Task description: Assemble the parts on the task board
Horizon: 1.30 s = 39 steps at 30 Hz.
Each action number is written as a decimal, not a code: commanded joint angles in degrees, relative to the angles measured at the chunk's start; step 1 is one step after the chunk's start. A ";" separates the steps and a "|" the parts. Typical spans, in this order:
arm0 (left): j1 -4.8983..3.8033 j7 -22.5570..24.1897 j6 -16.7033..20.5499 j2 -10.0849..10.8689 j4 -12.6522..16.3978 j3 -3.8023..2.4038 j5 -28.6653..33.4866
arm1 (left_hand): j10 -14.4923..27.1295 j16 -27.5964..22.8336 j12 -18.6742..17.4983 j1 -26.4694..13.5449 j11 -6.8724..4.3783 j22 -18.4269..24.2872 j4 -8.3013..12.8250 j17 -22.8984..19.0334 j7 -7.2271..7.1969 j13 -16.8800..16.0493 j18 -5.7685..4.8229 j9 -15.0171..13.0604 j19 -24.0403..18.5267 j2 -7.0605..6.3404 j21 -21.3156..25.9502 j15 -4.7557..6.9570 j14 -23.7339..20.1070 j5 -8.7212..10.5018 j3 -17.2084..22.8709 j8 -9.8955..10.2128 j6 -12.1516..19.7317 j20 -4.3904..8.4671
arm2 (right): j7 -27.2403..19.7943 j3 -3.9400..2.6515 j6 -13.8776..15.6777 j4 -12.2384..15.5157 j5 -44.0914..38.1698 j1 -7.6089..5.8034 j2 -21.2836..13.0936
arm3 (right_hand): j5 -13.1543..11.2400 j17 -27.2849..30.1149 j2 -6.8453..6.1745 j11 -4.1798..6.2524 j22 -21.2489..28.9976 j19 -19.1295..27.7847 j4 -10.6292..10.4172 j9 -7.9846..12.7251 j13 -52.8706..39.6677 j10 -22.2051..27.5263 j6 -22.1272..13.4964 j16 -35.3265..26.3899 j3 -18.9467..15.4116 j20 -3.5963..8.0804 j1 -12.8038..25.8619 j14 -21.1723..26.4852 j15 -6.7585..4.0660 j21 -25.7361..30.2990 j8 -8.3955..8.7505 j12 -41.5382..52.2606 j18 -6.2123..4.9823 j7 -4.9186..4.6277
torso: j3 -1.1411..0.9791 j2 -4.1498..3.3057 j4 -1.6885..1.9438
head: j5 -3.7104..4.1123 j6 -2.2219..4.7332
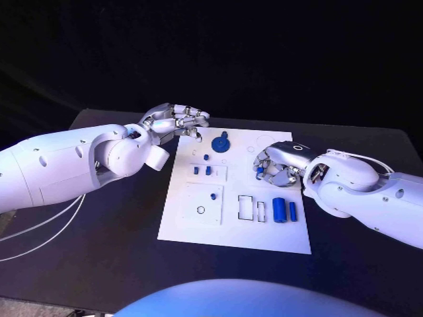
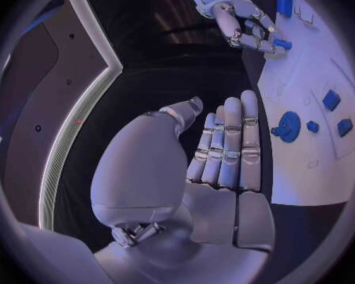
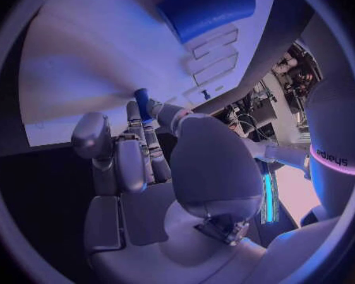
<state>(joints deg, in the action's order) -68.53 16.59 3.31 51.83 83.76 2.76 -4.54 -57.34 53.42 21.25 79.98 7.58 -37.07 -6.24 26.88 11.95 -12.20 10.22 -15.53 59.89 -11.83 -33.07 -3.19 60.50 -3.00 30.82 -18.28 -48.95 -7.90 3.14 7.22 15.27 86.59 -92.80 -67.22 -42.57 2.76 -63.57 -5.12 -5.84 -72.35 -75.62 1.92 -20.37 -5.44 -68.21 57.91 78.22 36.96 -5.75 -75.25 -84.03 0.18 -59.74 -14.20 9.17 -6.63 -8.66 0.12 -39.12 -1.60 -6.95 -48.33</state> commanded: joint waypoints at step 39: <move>0.13 0.50 -0.96 -1.59 -0.75 -0.05 -0.29 | 0.70 0.12 0.70 -0.40 0.11 0.19 -0.15 -0.04 0.04 -0.09 0.23 0.13 0.22 0.60 0.32 -0.06 -0.25 -0.04 -0.36 -0.64 0.83 -0.35 | -2.19 -0.07 8.81 13.08 0.16 1.61 4.87 | 0.23 0.16 0.00 1.63 -0.41 -0.23 0.68 -1.32 0.04 -2.34 0.62 0.26 0.56 0.15 0.46 -0.81 -0.50 -0.47 -1.10 -1.22 0.36 0.34 | 0.13 0.08 0.17 | -0.60 0.85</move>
<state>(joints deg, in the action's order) -68.46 16.30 3.00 50.43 83.01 2.76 -4.73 -57.13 53.42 21.74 79.75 7.79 -36.94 -6.40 26.86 11.96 -12.24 10.22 -15.49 59.89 -11.61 -33.07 -3.19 60.51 -3.00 30.66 -18.68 -48.54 -7.90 2.43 7.06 25.33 100.09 -93.00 -66.00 -38.32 2.74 -63.48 -5.15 -5.95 -72.81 -75.82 2.46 -20.43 -5.31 -68.72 58.20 78.44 37.48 -5.54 -75.26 -84.03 0.19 -60.40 -14.87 8.18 -6.63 -8.27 0.19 -39.05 -1.54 -7.36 -47.49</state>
